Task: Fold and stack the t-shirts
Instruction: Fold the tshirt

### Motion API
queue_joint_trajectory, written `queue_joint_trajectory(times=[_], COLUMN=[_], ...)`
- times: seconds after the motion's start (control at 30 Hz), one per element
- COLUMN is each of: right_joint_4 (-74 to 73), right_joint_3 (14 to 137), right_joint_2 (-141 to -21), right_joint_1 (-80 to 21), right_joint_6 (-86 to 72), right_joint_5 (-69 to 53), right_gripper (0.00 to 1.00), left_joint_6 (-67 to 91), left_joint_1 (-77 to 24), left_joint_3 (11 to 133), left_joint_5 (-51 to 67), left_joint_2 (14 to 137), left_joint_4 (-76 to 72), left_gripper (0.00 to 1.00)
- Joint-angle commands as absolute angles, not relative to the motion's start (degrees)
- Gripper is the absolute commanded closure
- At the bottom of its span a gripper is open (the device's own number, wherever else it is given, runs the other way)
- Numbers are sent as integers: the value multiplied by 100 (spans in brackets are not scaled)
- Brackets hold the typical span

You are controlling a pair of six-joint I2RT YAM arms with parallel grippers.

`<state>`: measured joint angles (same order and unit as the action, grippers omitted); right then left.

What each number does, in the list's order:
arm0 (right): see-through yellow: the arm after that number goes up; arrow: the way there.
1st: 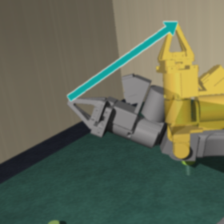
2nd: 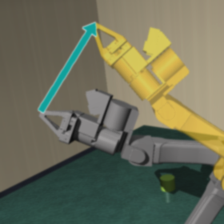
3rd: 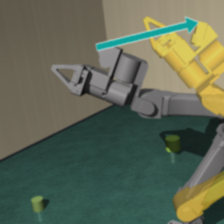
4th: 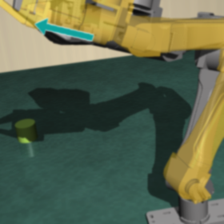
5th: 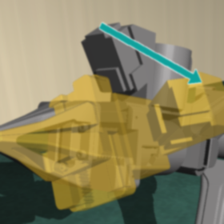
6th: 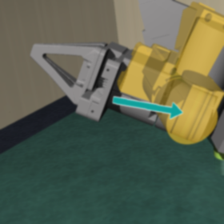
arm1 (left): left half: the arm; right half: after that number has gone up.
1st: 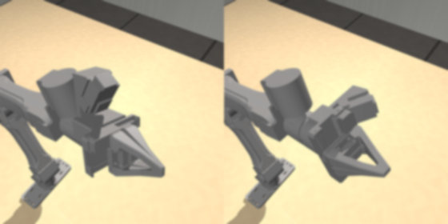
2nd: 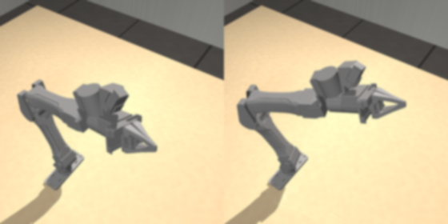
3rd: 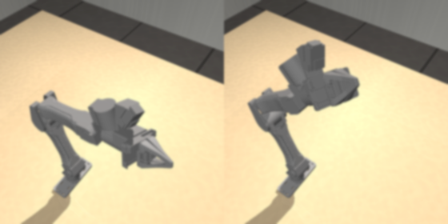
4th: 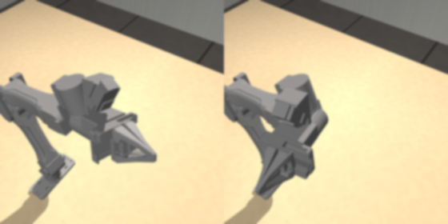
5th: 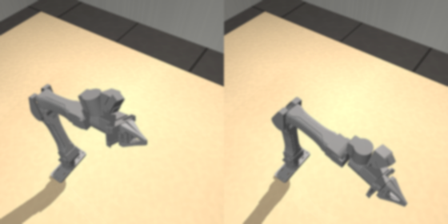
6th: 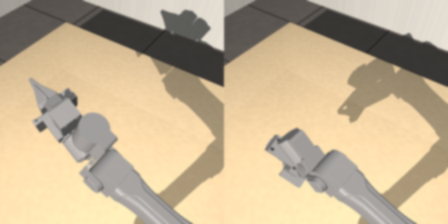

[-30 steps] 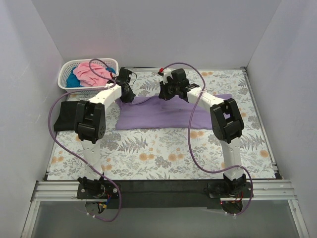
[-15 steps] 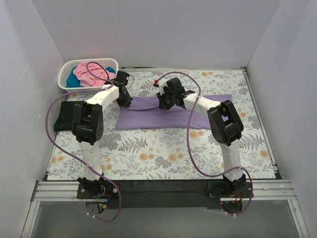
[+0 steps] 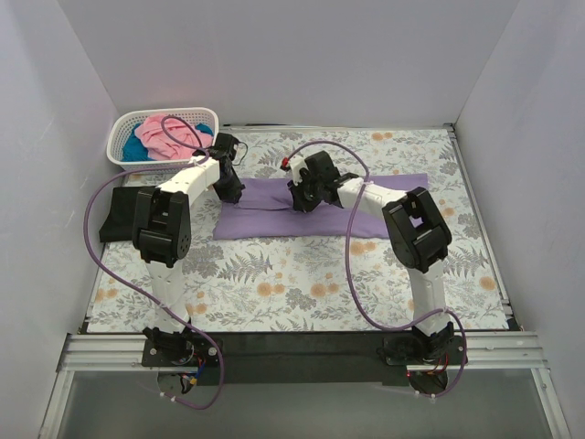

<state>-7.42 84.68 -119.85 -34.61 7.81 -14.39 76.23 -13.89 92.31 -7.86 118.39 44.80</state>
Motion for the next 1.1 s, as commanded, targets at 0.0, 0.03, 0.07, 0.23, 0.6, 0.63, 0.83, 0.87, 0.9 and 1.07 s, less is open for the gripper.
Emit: queue_joint_trajectory(times=[0.0, 0.03, 0.07, 0.23, 0.6, 0.63, 0.83, 0.87, 0.9, 1.07], right_joint_4=[-835, -844, -879, -905, -949, -967, -1072, -1081, -1090, -1107], right_joint_3=[8341, 8315, 8297, 8060, 7164, 7085, 6522, 6452, 6338, 5995], right_joint_2=[-11470, -11444, -11382, -11163, -10363, -10293, -9915, -9888, -9862, -9712], right_joint_1=[-3489, -3489, -3489, -3481, -3472, -3454, -3367, -3323, -3261, -2787], right_joint_6=[870, 870, 870, 826, 457, 431, 282, 203, 176, 44], right_joint_5=[-1564, -1564, -1564, -1600, -563, -519, -37, -26, -26, -26], right_gripper=[84, 82, 79, 76, 64, 62, 62, 62, 62, 63], left_joint_6=[7532, 7524, 7497, 7418, 7427, 7462, 7708, 7752, 7743, 7787], left_joint_1=[-1345, -1345, -1336, -1345, -1345, -1362, -1450, -1450, -1450, -1450], left_joint_3=[9387, 9387, 9387, 9439, 9264, 9046, 7737, 7369, 7209, 6522], left_joint_5=[-844, -887, -905, -914, -1098, -1133, -1143, -1099, -1055, -1299], left_joint_2=[11312, 11303, 11303, 11382, 10776, 10636, 9678, 9598, 9519, 9527], left_joint_4=[4684, 4737, 4737, 4921, 5054, 5019, 4441, 4343, 4255, 3718], left_gripper=[100, 100, 100, 95, 45, 45, 52, 55, 58, 69])
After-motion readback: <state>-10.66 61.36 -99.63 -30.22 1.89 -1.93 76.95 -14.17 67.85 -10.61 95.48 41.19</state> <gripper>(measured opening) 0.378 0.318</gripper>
